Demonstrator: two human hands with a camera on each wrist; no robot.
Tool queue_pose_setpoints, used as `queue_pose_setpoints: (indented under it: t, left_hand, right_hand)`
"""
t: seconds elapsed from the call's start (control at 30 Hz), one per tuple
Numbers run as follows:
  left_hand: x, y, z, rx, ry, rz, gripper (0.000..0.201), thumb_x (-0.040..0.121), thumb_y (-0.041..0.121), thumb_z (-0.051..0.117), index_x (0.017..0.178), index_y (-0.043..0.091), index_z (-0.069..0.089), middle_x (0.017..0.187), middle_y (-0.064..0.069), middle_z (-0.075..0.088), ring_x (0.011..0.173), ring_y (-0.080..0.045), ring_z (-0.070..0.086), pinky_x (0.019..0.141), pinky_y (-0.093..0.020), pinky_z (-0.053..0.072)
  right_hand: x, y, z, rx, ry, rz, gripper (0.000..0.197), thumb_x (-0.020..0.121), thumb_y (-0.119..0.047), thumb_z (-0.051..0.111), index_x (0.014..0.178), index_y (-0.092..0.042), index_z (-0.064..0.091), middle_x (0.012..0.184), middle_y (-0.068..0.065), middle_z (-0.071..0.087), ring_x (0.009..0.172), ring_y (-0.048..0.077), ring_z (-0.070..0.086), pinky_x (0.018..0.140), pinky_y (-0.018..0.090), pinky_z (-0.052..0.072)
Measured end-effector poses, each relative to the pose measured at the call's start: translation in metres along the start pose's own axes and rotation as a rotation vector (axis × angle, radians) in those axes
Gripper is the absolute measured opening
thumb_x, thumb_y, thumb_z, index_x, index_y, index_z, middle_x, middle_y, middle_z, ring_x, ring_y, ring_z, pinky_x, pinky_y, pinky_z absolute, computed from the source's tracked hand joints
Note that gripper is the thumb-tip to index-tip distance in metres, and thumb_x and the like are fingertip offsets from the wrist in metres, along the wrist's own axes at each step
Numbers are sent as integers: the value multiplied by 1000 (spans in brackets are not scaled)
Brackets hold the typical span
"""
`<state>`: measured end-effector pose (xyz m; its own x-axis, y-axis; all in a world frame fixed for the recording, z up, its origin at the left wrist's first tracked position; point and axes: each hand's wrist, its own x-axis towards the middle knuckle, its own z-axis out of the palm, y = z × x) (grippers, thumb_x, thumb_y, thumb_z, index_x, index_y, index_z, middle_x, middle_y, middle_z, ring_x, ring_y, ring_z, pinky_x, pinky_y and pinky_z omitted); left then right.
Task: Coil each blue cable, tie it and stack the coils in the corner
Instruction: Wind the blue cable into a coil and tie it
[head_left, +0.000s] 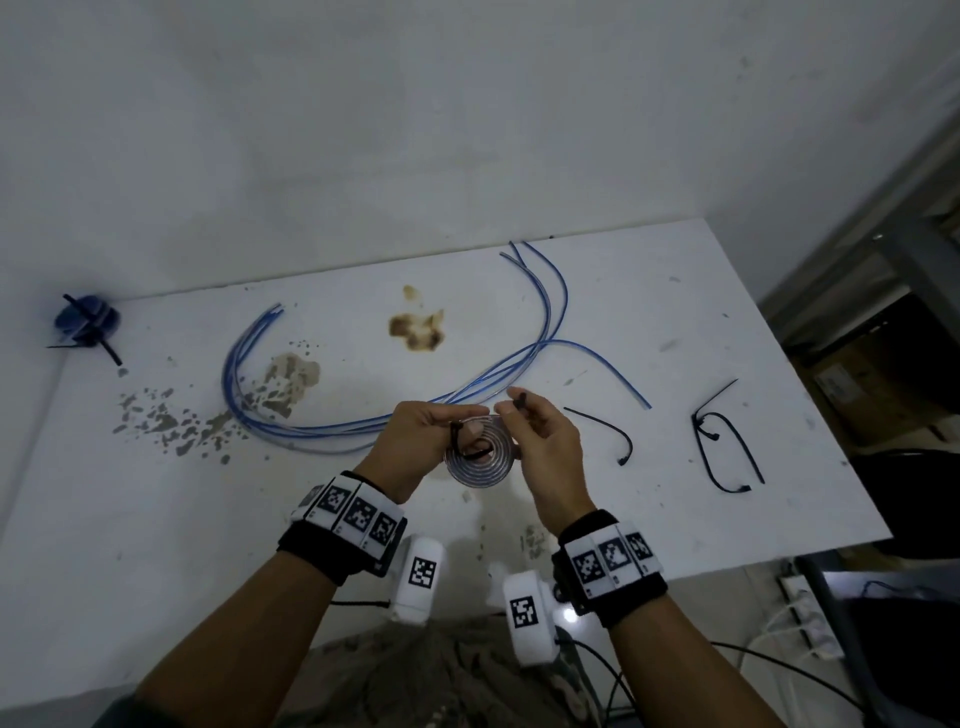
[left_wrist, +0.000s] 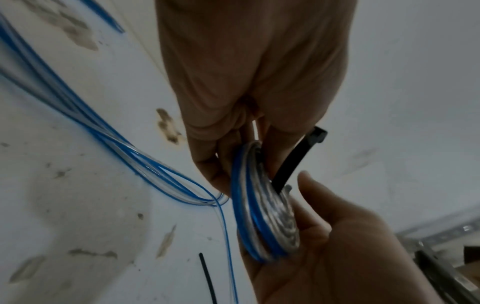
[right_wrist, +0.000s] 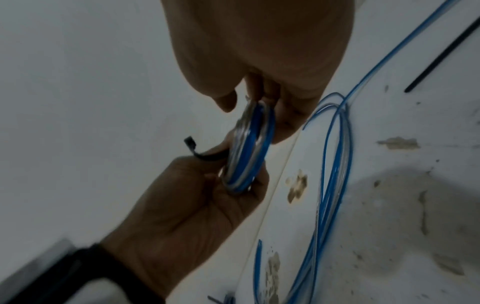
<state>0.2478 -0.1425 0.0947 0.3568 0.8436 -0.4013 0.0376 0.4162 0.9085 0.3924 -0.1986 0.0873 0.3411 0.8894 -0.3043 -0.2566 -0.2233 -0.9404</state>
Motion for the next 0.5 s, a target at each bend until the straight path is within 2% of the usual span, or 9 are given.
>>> queue_pose_setpoints:
  t: [0.07, 0.1, 0.17, 0.2, 0.27, 0.33, 0.4, 0.47, 0.5]
  left_hand:
    - [-1, 4, -2, -39, -2, -48, 27, 85, -8, 65, 112, -10, 67, 90, -20, 72, 73, -20, 70, 68, -24, 58]
    - [-1, 5, -3, -41, -12, -69, 26, 85, -8, 66, 111, -10, 68, 90, -21, 72, 73, -20, 70, 67, -24, 58]
    - [-1, 8, -3, -4, -33, -94, 21, 83, -7, 68, 104, -6, 72, 90, -21, 73, 74, -21, 70, 68, -26, 59]
    - [-1, 10, -3, 24, -49, -97, 20, 84, -9, 67, 101, -2, 74, 90, -20, 73, 77, -22, 70, 71, -29, 60]
    - [0, 11, -2, 73, -106, -74, 31, 84, -17, 59, 103, 1, 75, 97, -21, 73, 86, -25, 70, 79, -34, 61]
    - [-2, 13, 1, 101, -159, -47, 37, 84, -20, 54, 106, 1, 74, 100, -22, 73, 90, -26, 70, 76, -32, 59]
    - [-4, 14, 3, 111, -154, -32, 29, 83, -20, 53, 99, -7, 73, 90, -19, 71, 82, -25, 68, 70, -27, 56]
    - [-7, 14, 5, 93, -126, -32, 21, 82, -20, 55, 90, -11, 72, 79, -17, 69, 74, -25, 65, 65, -25, 55]
    - [-8, 13, 5, 68, -115, -26, 18, 83, -18, 58, 93, -10, 72, 78, -16, 70, 72, -24, 65, 65, -25, 55]
  right_hand:
    - [3, -3, -11, -42, -119, -67, 40, 91, -14, 70, 128, -20, 59, 107, 2, 67, 96, 12, 67, 85, 35, 57]
    - [3, -6, -15, -120, -192, -135, 44, 90, -15, 71, 131, -22, 58, 111, 1, 65, 99, 12, 65, 82, 31, 57]
    - [5, -15, -20, -299, -336, -279, 37, 88, -21, 74, 124, -26, 66, 115, -2, 61, 99, 13, 61, 75, 27, 53]
    - [7, -19, -20, -366, -396, -316, 32, 88, -23, 75, 118, -26, 70, 112, -4, 60, 95, 11, 58, 74, 24, 50]
    - [10, -27, -17, -448, -493, -352, 28, 86, -25, 76, 114, -29, 74, 100, -5, 61, 89, 9, 55, 76, 20, 45]
    - [11, -29, -11, -479, -501, -384, 26, 84, -25, 77, 110, -29, 76, 88, -4, 62, 86, 9, 55, 78, 19, 42]
    - [10, -29, -6, -465, -440, -382, 17, 83, -21, 78, 100, -22, 78, 78, -8, 61, 79, 6, 56, 74, 18, 42]
    - [12, -28, -5, -419, -372, -309, 4, 85, -19, 77, 89, -18, 77, 74, -8, 66, 73, 6, 60, 69, 22, 47]
    - [13, -28, -6, -354, -331, -241, 2, 87, -18, 75, 86, -17, 76, 74, -6, 69, 73, 7, 62, 67, 24, 49]
